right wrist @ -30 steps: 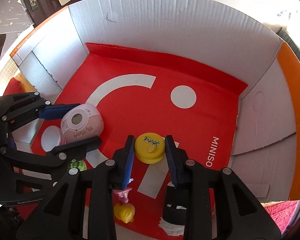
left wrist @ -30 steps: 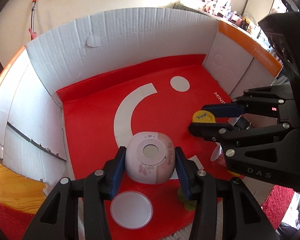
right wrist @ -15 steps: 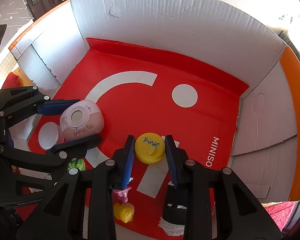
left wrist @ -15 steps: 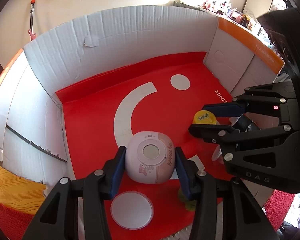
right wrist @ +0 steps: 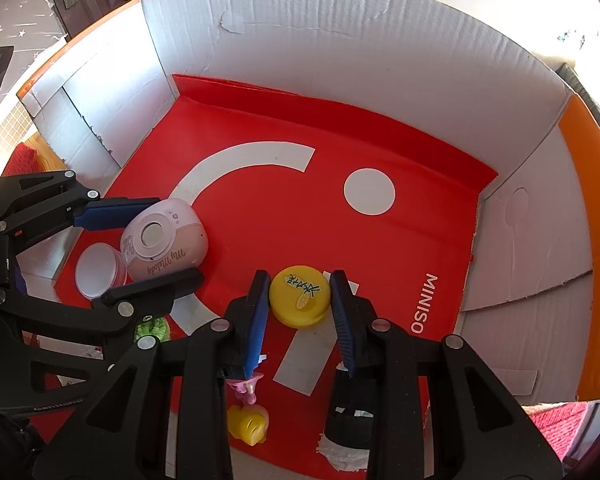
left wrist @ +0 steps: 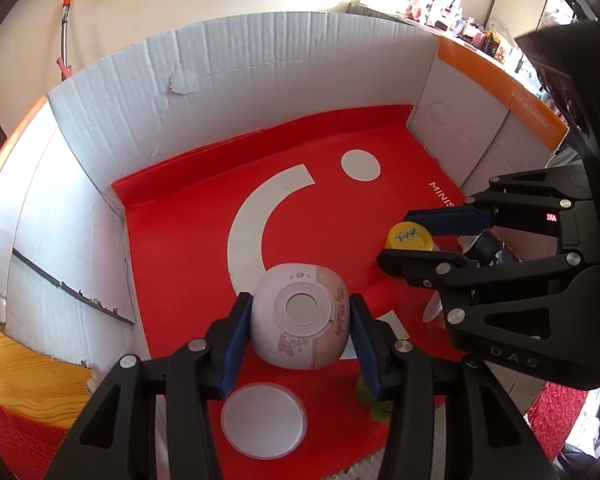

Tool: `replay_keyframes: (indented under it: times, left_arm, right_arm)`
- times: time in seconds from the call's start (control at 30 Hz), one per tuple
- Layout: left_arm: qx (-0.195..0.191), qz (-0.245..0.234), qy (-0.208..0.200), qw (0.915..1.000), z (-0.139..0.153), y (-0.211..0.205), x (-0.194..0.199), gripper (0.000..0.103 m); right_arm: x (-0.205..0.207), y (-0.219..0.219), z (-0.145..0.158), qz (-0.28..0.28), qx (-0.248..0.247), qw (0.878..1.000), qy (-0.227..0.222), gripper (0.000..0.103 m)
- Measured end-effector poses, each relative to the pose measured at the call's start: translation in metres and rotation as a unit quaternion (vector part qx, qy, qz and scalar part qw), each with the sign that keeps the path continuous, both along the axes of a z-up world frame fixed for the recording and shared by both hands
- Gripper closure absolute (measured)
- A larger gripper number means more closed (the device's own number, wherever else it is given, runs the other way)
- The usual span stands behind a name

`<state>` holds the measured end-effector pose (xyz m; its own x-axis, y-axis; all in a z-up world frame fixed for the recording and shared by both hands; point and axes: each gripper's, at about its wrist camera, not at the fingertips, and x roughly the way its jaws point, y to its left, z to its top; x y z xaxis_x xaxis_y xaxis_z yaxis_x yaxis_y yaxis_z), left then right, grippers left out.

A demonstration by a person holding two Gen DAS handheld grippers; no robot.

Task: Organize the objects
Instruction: 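Carry the pink device with the left gripper into the box while the right carries the yellow lid in, then open both grippers to set the pink device and yellow lid on the box floor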

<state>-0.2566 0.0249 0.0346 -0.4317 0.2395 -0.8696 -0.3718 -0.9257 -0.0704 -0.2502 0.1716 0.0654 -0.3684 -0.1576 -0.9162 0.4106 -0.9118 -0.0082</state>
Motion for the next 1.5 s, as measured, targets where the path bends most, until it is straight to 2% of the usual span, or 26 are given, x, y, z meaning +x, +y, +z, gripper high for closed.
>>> replay_keyframes:
  times: [0.9, 1.03, 1.3, 1.5]
  left_arm:
    - [-0.002, 0.0, 0.002, 1.0, 0.005, -0.001, -0.001, 0.05]
    - [0.002, 0.001, 0.001, 1.0, 0.006, -0.003, -0.001, 0.05]
    - [0.004, 0.005, 0.002, 1.0, 0.007, -0.006, 0.002, 0.05]
    - [0.005, 0.01, 0.009, 0.9999, 0.011, -0.007, 0.003, 0.05]
  right_arm:
    - [0.009, -0.006, -0.007, 0.001, 0.005, 1.0, 0.002, 0.072]
    - [0.009, -0.005, -0.007, -0.001, 0.007, 1.0, 0.003, 0.065]
    - [0.002, 0.004, 0.0, -0.004, 0.003, 1.0, 0.003, 0.062]
    - [0.003, 0.007, 0.004, -0.008, 0.009, 1.0, 0.012, 0.053]
